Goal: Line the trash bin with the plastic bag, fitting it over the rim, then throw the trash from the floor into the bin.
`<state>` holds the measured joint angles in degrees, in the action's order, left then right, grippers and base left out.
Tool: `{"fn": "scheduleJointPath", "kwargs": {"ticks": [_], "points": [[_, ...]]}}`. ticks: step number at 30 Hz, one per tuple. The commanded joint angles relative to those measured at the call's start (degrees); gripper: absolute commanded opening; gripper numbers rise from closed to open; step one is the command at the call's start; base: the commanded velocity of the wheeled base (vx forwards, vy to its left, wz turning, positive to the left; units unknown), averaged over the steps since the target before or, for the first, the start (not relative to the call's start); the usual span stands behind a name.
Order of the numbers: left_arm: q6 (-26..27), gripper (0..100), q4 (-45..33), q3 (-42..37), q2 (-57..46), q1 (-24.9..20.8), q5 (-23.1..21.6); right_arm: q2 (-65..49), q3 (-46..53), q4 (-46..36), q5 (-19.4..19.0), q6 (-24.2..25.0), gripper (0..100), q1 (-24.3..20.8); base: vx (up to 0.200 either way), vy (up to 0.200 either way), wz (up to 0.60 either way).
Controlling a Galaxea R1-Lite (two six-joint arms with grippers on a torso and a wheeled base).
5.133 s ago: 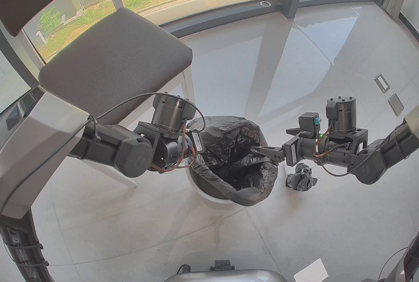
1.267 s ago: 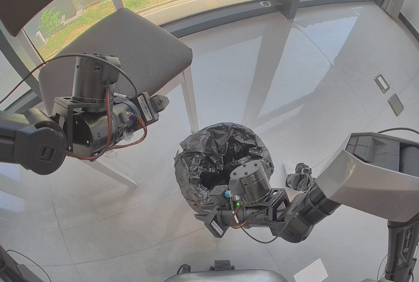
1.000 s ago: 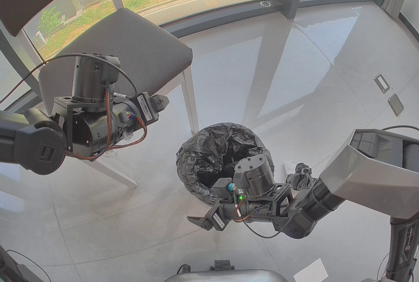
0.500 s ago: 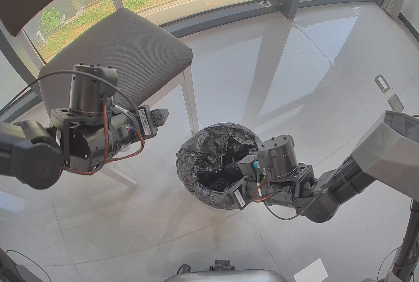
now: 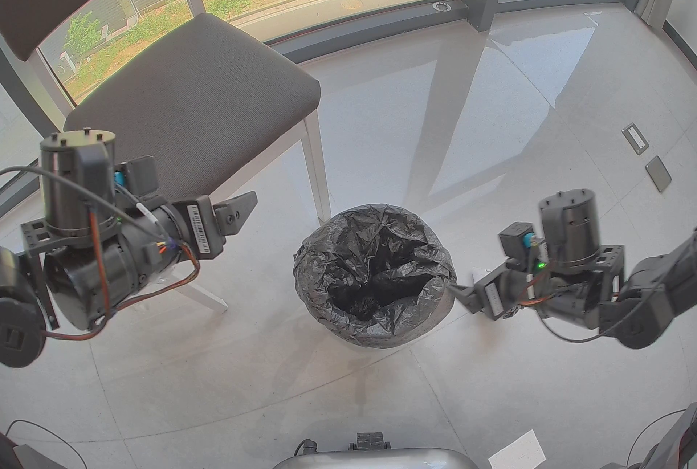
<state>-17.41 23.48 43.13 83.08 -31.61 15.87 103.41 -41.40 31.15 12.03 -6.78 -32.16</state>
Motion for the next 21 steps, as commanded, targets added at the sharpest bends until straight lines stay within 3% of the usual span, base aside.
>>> {"fn": "scheduleJointPath", "kwargs": {"ticks": [1, 3, 7, 10, 15, 21], "points": [[7.3, 100, -0.63, -4.02, -16.11, 0.06, -8.4, -22.64, 9.49, -7.24, 3.79, -5.35, 100, 10.45, 0.0, 0.0, 0.0], [10.03, 100, -3.53, -4.72, -20.5, -0.21, -12.53, -29.15, 10.73, -12.16, 5.02, -5.35, 100, 13.0, 0.0, 0.0, 0.0], [11.17, 100, -11.09, -3.84, -26.3, -0.82, -13.59, -40.48, 11.6, -19.63, 7.57, -5.44, 100, 15.64, 0.0, 0.0, 0.0], [11.7, 100, -15.04, -3.05, -29.82, -0.82, -12.88, -48.39, 11.08, -26.23, 9.24, -5.7, 100, 17.22, 0.0, 0.0, 0.0], [13.1, 100, -26.03, 0.38, -37.11, -0.73, -7.96, -64.83, 9.06, -42.13, 13.46, -5.88, 100, 18.62, 0.0, 0.0, 0.0], [13.1, 100, -35.43, 2.31, -43.88, 0.15, -6.38, -75.64, 6.68, -52.24, 14.6, -5.97, 100, 21.96, 0.0, 0.0, 0.0]]}}
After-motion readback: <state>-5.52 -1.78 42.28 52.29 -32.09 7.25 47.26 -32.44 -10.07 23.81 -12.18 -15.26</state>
